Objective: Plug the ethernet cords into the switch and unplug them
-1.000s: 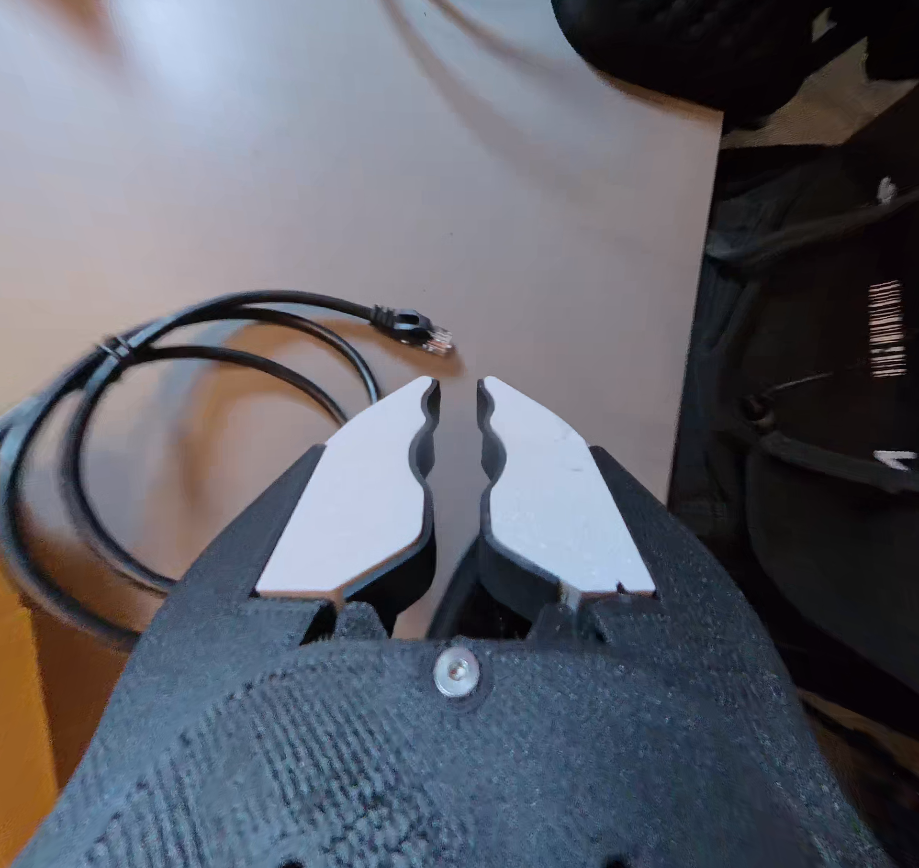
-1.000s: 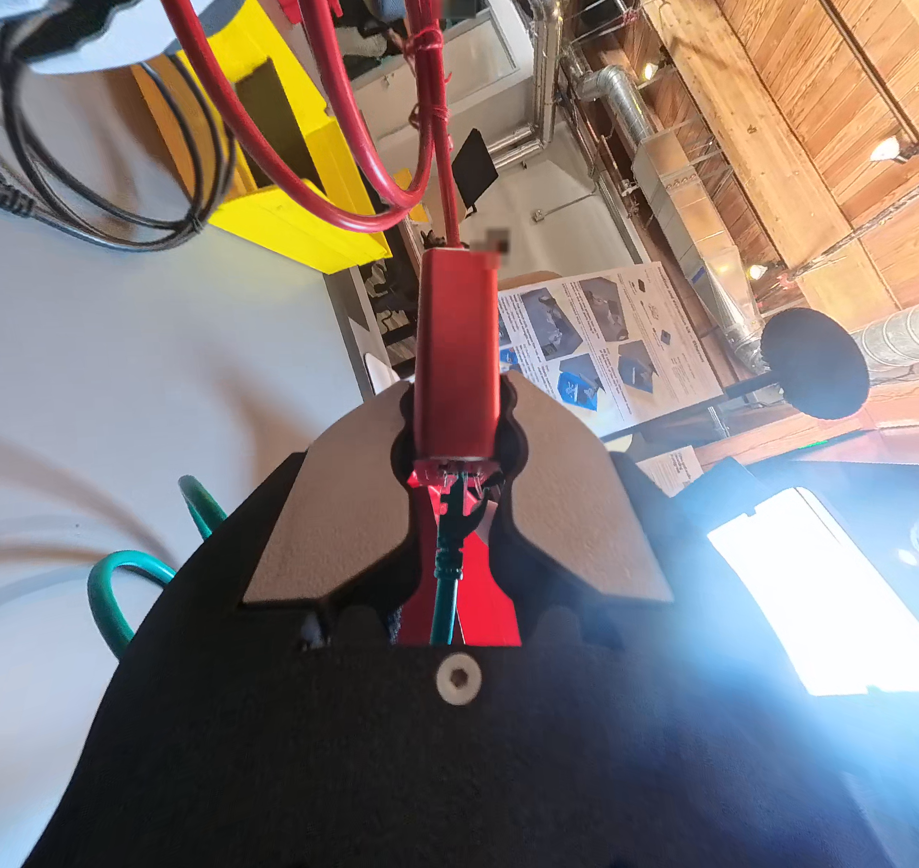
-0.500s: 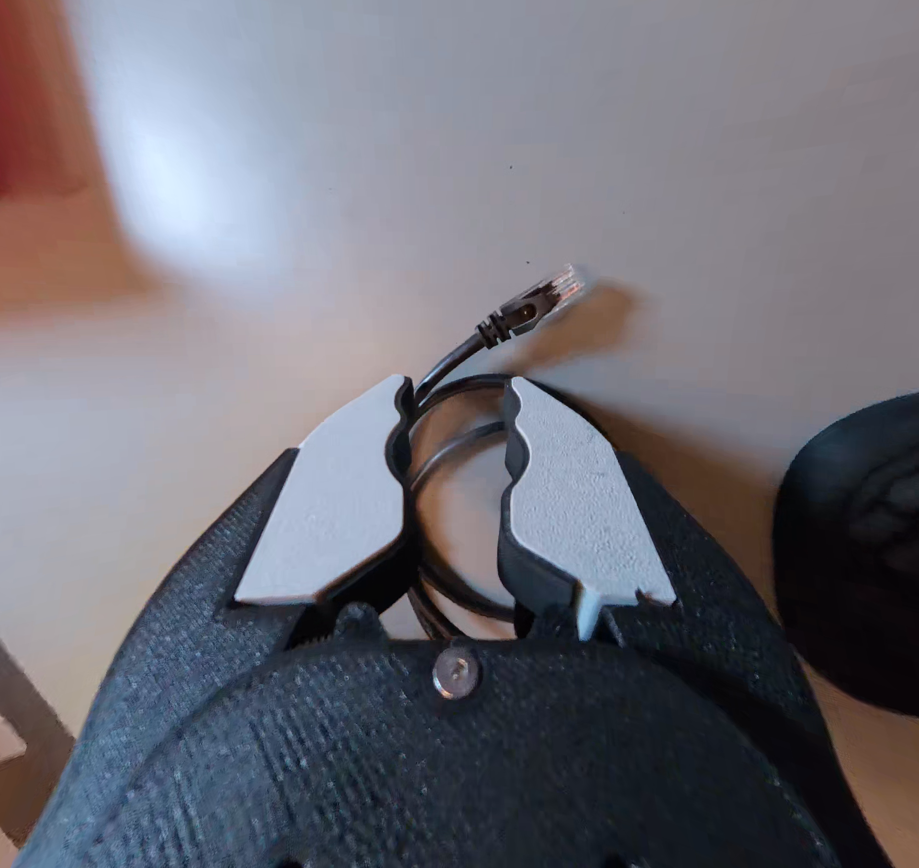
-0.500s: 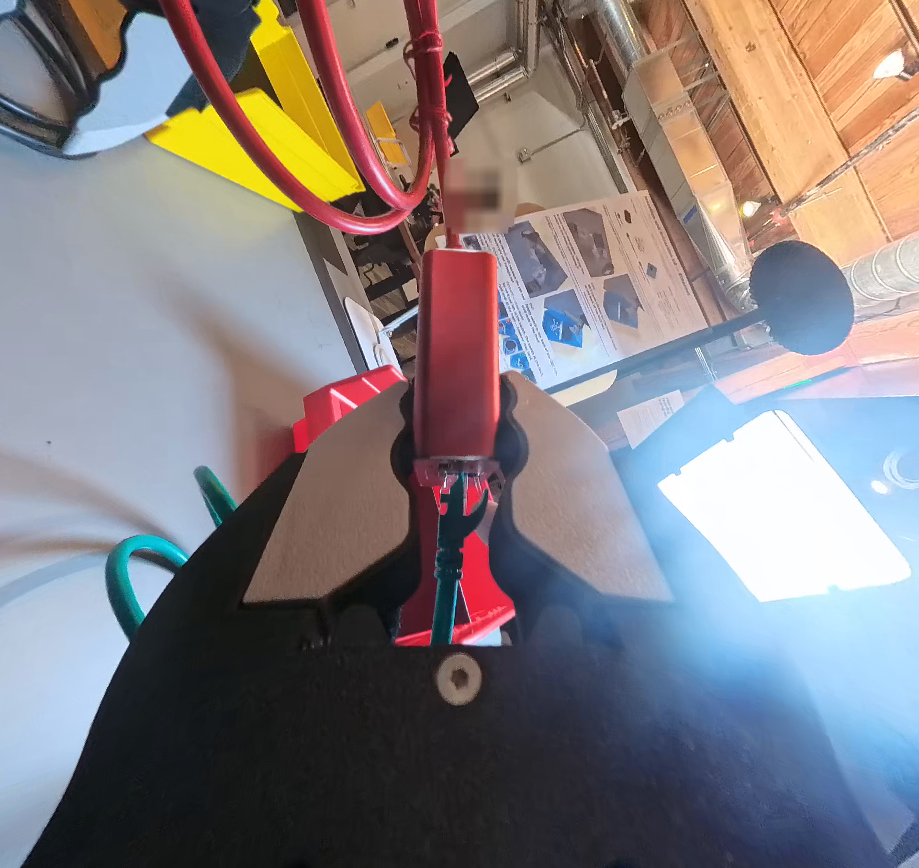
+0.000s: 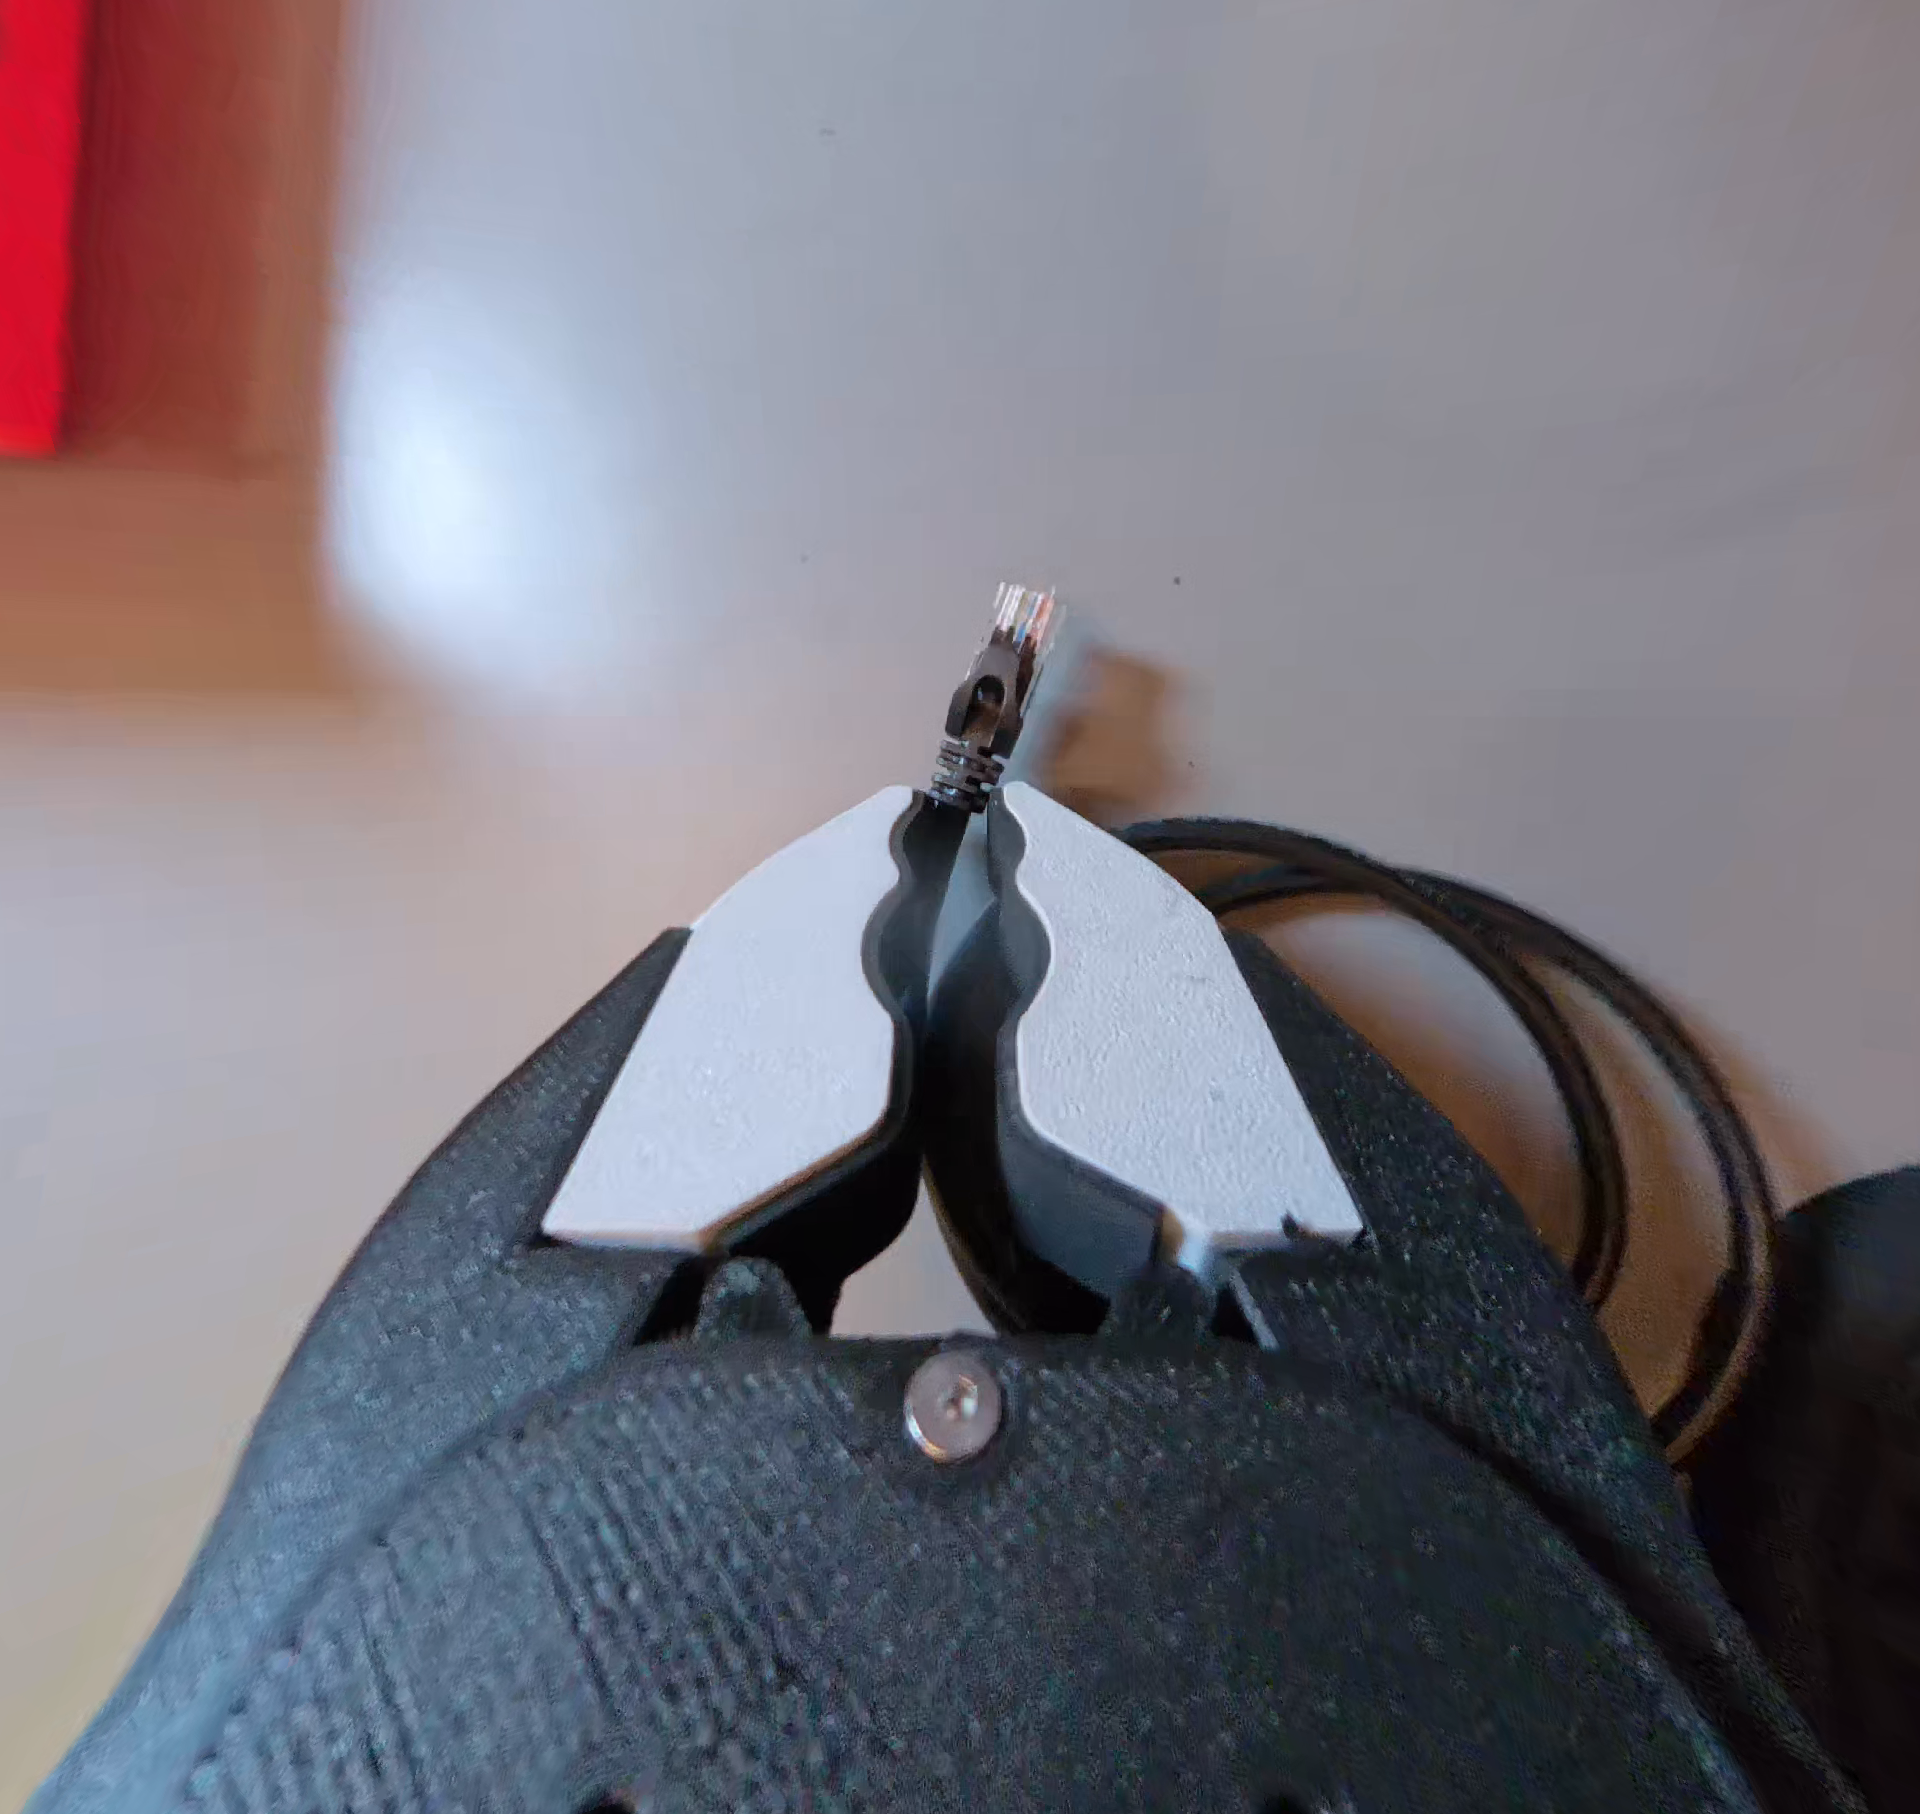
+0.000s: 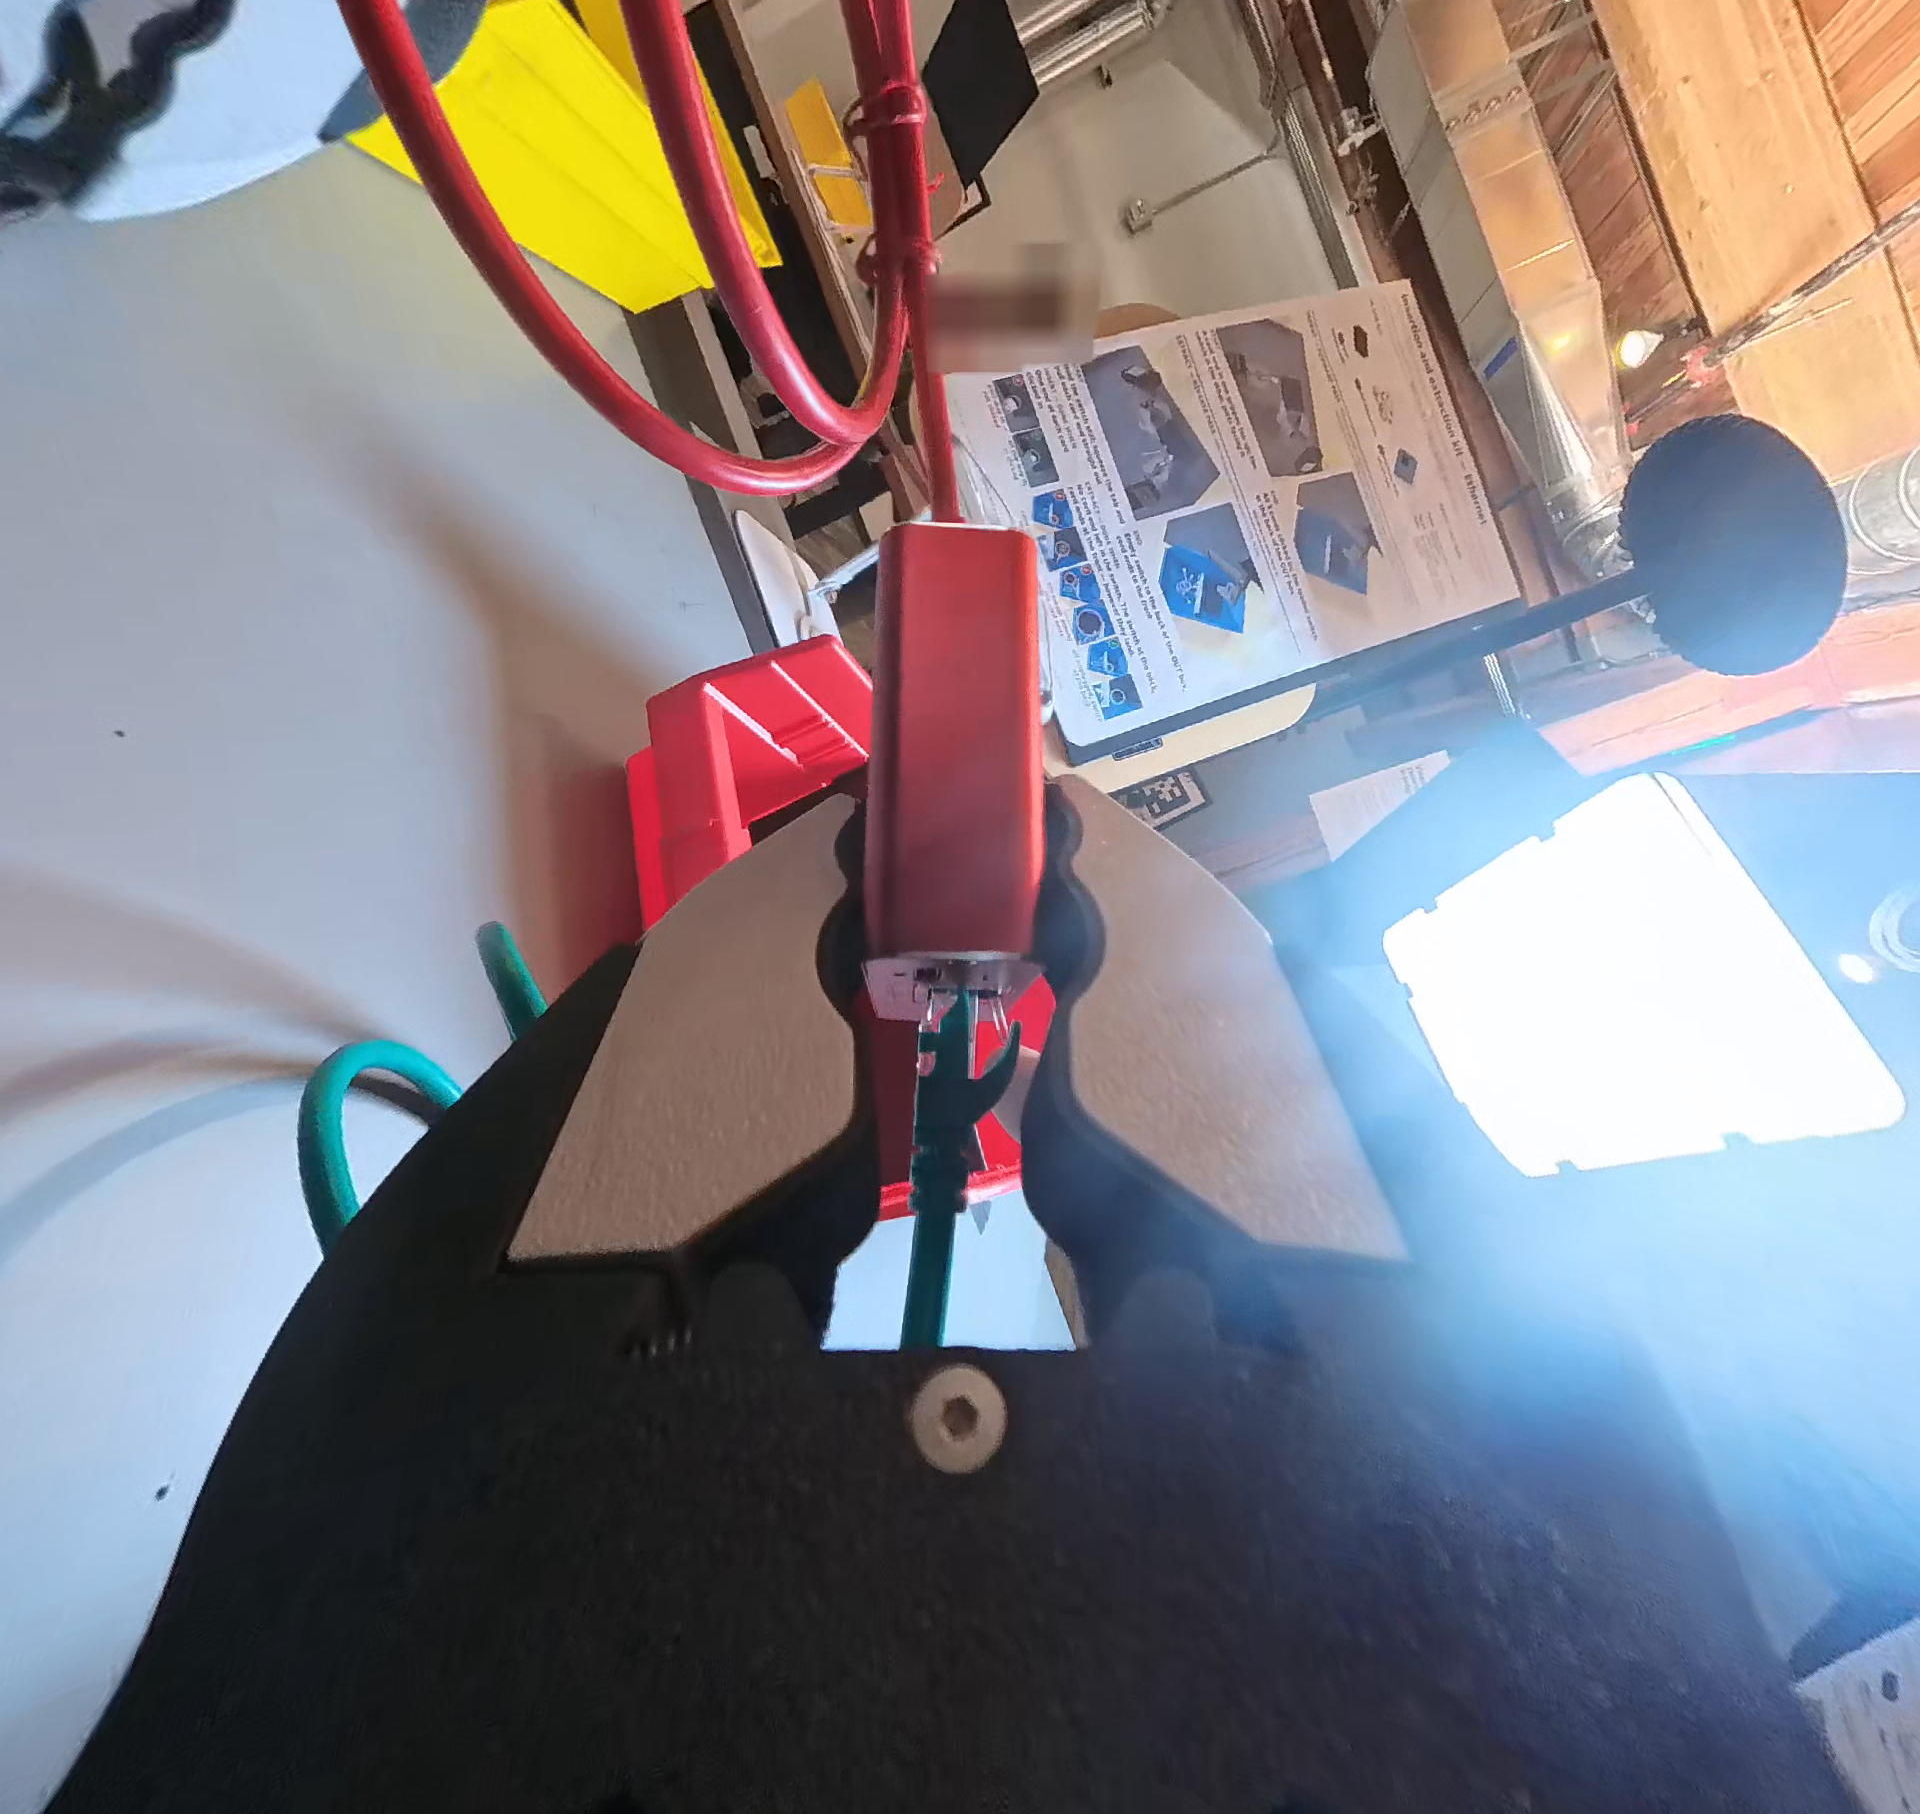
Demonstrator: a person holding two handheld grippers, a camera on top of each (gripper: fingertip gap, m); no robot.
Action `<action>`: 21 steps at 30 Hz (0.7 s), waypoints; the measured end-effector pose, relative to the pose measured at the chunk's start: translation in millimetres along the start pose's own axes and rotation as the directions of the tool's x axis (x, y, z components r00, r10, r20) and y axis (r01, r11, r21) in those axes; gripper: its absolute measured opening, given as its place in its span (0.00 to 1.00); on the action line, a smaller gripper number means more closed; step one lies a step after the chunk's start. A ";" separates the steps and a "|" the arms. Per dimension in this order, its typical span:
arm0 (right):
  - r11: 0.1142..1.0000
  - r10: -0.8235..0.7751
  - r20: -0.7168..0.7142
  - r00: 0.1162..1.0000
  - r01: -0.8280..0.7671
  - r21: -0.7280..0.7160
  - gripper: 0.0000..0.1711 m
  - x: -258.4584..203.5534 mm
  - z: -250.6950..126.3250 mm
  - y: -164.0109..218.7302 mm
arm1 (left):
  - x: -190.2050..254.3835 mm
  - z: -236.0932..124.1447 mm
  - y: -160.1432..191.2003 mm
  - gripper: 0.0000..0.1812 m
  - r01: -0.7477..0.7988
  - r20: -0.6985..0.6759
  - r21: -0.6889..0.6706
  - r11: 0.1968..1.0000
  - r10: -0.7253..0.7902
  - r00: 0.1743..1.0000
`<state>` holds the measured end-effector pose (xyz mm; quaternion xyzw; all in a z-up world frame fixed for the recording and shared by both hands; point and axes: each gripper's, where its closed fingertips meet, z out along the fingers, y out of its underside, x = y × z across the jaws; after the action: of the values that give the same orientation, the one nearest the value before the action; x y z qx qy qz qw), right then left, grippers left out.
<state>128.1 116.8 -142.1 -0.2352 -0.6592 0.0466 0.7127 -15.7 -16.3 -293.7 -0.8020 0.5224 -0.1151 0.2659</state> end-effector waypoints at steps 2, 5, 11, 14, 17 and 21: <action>1.000 -0.012 0.020 1.000 0.012 0.010 0.17 -4.1 -0.1 -0.9 | -5.2 -10.9 -1.3 0.06 0.150 0.038 0.048 0.988 -0.152 0.988; 0.997 -0.064 0.069 0.996 0.062 0.035 0.17 -14.9 1.3 -4.8 | -10.1 -38.5 -4.2 0.06 0.328 0.064 0.150 0.933 -0.340 0.938; 0.971 -0.223 0.180 0.958 0.202 0.126 0.17 -44.7 8.5 -24.4 | -18.8 -102.3 -2.5 0.05 0.503 0.109 0.212 0.838 -0.532 0.840; 0.954 -0.279 0.226 0.933 0.244 0.173 0.17 -60.9 14.8 -37.0 | -10.3 -114.9 -19.9 0.05 0.508 0.096 0.174 0.843 -0.528 0.844; 0.943 -0.309 0.259 0.915 0.259 0.209 0.17 -73.8 23.0 -46.8 | 5.2 -110.6 -44.5 0.05 0.466 0.075 0.096 0.879 -0.473 0.878; 0.928 -0.347 0.272 0.898 0.285 0.242 0.17 -84.0 35.0 -59.1 | 27.0 -83.2 -68.8 0.06 0.431 -0.012 -0.027 0.902 -0.431 0.902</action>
<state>69.5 42.4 -195.0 -0.0431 -0.7843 0.0309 0.6182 10.8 -44.5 -189.3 -0.8997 0.3359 -0.1718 0.2196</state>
